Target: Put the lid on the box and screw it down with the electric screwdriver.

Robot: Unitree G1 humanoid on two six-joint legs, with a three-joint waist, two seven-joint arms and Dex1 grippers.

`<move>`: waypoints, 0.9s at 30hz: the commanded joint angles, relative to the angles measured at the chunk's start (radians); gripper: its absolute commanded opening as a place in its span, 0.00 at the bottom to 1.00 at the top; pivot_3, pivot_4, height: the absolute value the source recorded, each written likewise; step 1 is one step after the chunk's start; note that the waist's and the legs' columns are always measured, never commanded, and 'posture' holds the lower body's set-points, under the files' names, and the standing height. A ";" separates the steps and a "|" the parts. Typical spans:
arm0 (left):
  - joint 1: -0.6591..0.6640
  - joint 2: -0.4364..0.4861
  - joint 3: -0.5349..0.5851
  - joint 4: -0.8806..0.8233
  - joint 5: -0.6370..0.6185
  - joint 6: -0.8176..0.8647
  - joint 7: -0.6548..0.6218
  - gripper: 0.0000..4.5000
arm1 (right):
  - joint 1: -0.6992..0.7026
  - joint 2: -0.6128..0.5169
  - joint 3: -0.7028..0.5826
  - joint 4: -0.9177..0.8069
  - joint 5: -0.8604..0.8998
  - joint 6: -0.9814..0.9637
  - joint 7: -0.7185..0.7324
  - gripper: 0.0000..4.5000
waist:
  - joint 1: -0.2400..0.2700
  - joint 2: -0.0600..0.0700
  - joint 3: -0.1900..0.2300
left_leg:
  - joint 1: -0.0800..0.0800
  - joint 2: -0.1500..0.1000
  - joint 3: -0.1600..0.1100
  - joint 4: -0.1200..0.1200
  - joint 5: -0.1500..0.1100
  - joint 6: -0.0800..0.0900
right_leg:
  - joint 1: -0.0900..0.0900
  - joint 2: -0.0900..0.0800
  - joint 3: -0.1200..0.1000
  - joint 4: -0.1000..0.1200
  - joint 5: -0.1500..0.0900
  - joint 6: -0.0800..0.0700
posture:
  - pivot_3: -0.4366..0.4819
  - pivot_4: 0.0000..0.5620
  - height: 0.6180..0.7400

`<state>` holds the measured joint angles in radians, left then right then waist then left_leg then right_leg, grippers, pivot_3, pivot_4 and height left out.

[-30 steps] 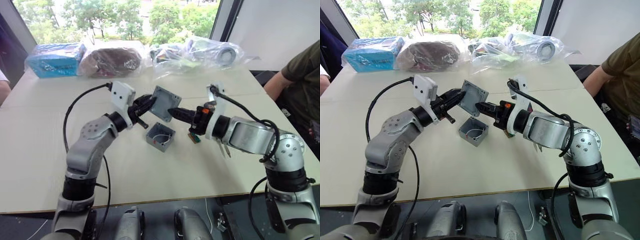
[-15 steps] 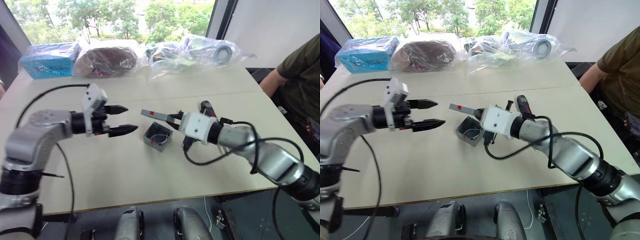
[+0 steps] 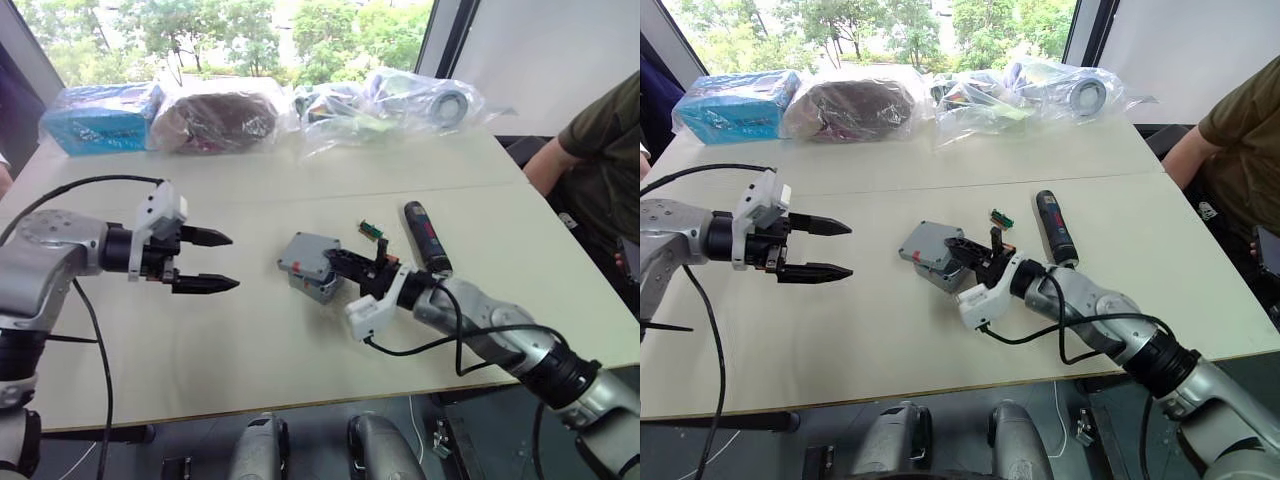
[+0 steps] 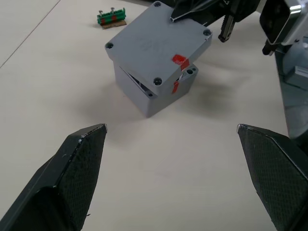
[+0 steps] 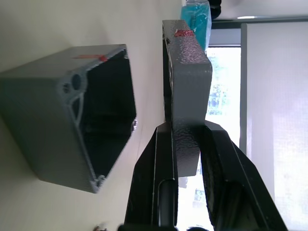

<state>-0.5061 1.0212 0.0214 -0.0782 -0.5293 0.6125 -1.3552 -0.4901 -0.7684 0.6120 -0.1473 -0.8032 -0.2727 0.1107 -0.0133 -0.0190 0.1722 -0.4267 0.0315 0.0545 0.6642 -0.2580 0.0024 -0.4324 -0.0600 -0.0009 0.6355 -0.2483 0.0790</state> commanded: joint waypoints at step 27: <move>-0.007 0.013 0.023 -0.013 0.026 -0.029 -0.012 0.99 | 0.118 0.129 -0.147 0.027 -0.141 -0.042 0.005 0.03 | 0.001 0.000 0.000 | 0.002 0.000 -0.002 0.003 0.000 0.000 | 0.000 0.001 0.000 0.009 0.000 0.001 | 0.48 0.27 1.00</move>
<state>-0.5048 1.0235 0.0215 -0.0811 -0.5044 0.5992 -1.3699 -0.3814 -0.6461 0.4923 -0.0906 -0.9449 -0.3120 0.1091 -0.0127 -0.0193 0.1720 -0.4246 0.0309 0.0521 0.6668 -0.2579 0.0024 -0.4320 -0.0591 -0.0009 0.6453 -0.2484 0.0795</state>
